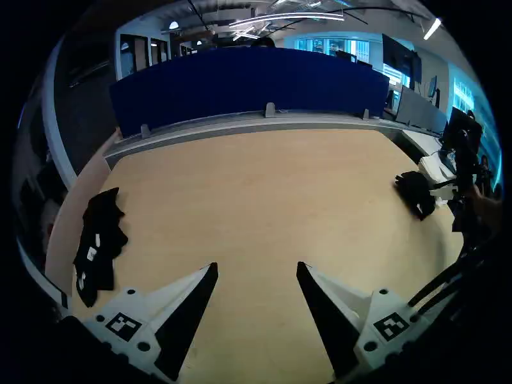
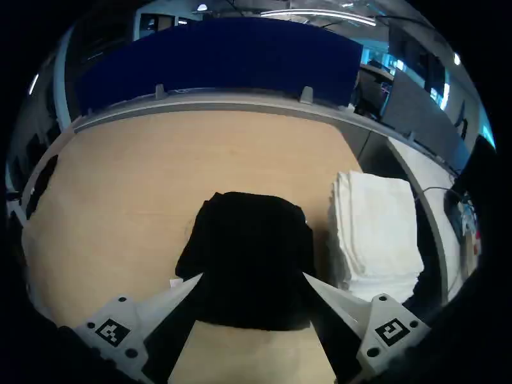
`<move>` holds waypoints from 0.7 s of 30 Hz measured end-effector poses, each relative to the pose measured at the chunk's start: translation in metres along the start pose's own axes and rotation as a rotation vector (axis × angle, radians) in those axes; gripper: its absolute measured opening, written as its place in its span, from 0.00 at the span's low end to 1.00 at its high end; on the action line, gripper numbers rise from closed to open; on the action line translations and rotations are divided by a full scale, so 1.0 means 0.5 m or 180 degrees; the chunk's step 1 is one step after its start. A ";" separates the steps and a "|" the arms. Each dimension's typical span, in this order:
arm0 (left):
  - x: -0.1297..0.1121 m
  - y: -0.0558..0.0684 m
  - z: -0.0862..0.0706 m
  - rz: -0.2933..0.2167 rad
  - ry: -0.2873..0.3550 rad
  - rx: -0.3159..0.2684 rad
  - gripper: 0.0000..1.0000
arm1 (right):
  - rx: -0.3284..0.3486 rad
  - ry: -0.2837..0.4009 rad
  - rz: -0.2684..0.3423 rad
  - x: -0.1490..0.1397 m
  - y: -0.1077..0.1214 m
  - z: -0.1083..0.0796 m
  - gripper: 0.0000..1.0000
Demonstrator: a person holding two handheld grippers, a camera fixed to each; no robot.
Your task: Fold towel
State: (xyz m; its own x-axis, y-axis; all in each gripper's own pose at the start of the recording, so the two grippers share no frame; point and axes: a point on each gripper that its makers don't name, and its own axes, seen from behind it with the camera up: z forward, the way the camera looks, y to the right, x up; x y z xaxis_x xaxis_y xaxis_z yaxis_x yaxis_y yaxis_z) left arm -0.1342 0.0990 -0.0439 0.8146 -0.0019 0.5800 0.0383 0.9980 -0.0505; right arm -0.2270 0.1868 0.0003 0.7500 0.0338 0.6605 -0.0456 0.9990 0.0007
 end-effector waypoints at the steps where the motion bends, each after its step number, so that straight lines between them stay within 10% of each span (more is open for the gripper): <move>1: 0.000 -0.001 -0.001 0.0001 0.0001 0.0002 0.91 | 0.0012 -0.0007 0.0001 -0.002 -0.004 0.002 1.00; 21: -0.006 -0.005 -0.001 -0.0002 -0.0013 0.0007 0.91 | 0.0129 -0.0281 0.0044 -0.083 -0.041 0.065 1.00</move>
State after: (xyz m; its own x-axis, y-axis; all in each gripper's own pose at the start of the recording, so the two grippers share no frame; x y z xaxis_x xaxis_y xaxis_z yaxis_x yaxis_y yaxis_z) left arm -0.1365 0.0964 -0.0458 0.8122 -0.0021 0.5833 0.0374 0.9981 -0.0484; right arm -0.2787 0.1642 -0.0026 0.6883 0.0430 0.7242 -0.0836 0.9963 0.0203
